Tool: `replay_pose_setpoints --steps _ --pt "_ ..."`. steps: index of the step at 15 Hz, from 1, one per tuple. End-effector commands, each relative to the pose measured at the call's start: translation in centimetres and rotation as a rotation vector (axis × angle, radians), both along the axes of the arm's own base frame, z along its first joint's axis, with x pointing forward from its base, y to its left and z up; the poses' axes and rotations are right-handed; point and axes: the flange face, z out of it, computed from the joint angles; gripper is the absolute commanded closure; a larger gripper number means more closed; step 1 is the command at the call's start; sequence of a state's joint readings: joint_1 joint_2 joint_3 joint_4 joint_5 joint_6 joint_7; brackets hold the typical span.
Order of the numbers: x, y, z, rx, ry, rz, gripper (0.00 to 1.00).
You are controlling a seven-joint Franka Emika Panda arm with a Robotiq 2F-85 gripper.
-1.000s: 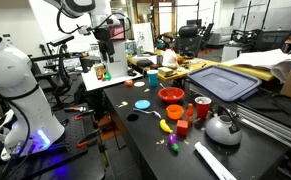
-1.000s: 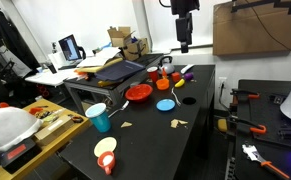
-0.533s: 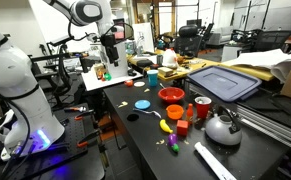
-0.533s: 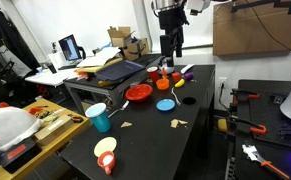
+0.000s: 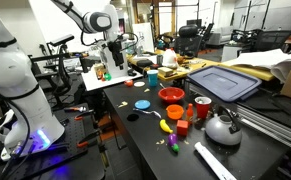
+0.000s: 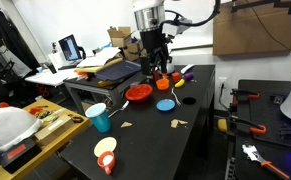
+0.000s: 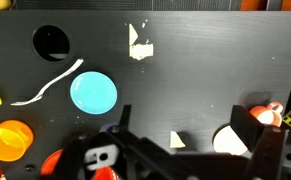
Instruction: Move the left red cup to the right
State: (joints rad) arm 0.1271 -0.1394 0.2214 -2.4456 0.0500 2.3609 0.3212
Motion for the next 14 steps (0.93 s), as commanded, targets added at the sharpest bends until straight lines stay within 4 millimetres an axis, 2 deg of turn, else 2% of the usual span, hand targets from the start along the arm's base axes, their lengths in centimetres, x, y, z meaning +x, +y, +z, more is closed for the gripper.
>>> replay_pose_setpoints --steps 1,8,14 --pt "2.3 2.8 -0.9 0.016 -0.001 -0.016 0.00" --pt "4.6 7.1 -2.8 0.014 0.014 -0.020 0.00" --pt "5.8 9.8 -5.0 -0.010 0.029 -0.039 0.00"
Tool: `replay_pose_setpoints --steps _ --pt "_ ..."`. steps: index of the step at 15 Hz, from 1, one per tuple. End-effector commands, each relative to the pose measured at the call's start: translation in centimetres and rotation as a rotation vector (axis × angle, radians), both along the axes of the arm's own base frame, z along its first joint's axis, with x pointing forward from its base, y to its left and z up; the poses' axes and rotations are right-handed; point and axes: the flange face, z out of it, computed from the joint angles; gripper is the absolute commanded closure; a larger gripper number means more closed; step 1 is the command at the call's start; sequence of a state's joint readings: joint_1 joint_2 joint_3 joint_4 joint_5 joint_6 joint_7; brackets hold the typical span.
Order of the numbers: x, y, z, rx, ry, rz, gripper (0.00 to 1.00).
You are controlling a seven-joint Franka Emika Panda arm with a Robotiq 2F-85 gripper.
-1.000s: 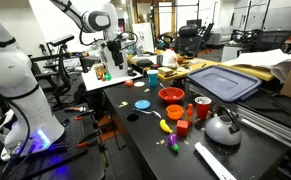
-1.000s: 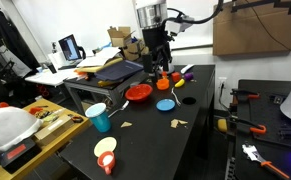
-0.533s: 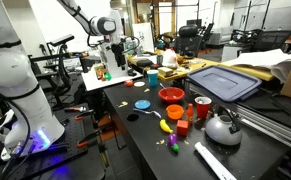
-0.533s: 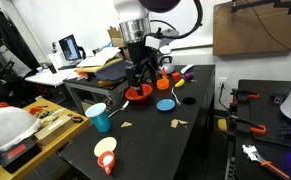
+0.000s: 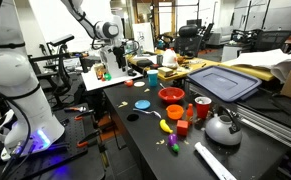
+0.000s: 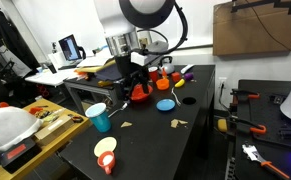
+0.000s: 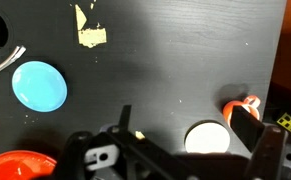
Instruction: Move the left red cup to the right
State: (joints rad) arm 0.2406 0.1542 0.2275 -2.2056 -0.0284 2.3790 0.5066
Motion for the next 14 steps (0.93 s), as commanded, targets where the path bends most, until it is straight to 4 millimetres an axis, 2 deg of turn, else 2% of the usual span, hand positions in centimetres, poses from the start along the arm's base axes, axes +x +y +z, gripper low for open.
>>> replay_pose_setpoints --steps 1,14 --pt "1.2 1.6 -1.2 -0.018 -0.002 -0.032 0.00" --pt "3.4 6.8 -6.4 -0.027 0.048 -0.105 0.00"
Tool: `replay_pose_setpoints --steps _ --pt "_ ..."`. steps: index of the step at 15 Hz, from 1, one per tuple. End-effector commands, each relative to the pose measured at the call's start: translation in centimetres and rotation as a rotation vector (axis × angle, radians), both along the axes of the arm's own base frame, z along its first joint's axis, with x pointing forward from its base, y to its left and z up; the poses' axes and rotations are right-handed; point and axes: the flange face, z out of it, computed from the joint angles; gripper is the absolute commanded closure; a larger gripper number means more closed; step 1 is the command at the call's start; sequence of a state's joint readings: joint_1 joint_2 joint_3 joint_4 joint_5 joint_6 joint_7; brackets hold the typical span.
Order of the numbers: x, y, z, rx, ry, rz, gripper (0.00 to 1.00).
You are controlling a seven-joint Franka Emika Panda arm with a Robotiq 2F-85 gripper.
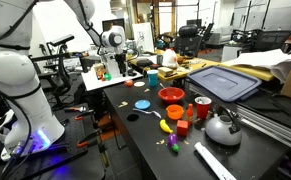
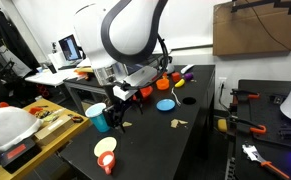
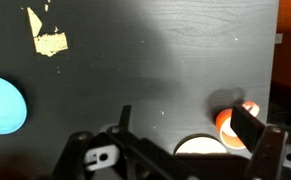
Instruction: Move the left red cup to the right
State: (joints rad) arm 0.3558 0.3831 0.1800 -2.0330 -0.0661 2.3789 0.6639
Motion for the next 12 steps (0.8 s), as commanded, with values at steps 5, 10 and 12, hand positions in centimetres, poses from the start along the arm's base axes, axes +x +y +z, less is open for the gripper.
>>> replay_pose_setpoints --steps 5,10,12 --pt "2.4 2.8 -1.9 0.009 0.003 -0.055 0.00" --pt "3.2 3.6 -3.1 0.028 0.016 -0.073 0.00" --pt "3.5 4.0 -3.7 0.037 0.020 -0.084 0.00"
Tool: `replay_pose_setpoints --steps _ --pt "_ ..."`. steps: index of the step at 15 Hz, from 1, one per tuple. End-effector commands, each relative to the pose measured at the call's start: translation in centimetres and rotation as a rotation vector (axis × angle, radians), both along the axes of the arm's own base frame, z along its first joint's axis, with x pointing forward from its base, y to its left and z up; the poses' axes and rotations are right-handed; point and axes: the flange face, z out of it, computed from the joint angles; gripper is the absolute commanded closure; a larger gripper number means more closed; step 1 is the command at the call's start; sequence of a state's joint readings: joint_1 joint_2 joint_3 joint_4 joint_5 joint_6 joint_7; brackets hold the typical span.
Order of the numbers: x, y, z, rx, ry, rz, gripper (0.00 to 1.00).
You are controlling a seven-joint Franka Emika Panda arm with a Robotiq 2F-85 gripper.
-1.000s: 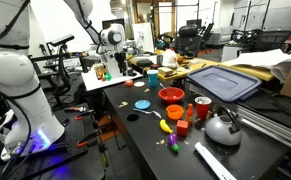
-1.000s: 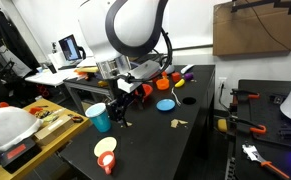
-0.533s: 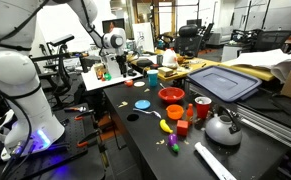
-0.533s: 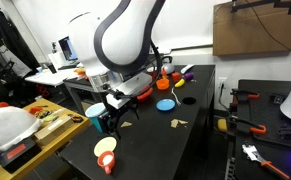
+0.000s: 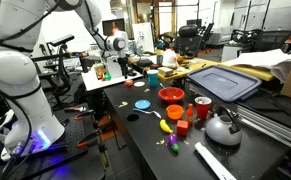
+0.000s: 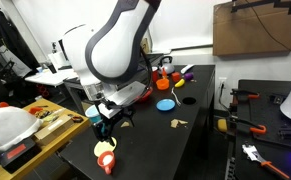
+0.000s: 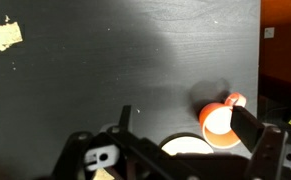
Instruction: Move the left red cup to the right
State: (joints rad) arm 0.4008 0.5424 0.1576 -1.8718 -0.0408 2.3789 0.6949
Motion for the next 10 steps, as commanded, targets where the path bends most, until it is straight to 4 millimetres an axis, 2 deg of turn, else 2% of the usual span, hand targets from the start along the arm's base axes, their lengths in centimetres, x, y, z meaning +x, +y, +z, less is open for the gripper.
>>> replay_pose_setpoints --steps 1,10 --pt "0.9 1.1 -0.7 0.017 0.008 -0.054 0.00" --pt "4.3 1.5 -4.0 0.046 0.009 -0.149 0.00"
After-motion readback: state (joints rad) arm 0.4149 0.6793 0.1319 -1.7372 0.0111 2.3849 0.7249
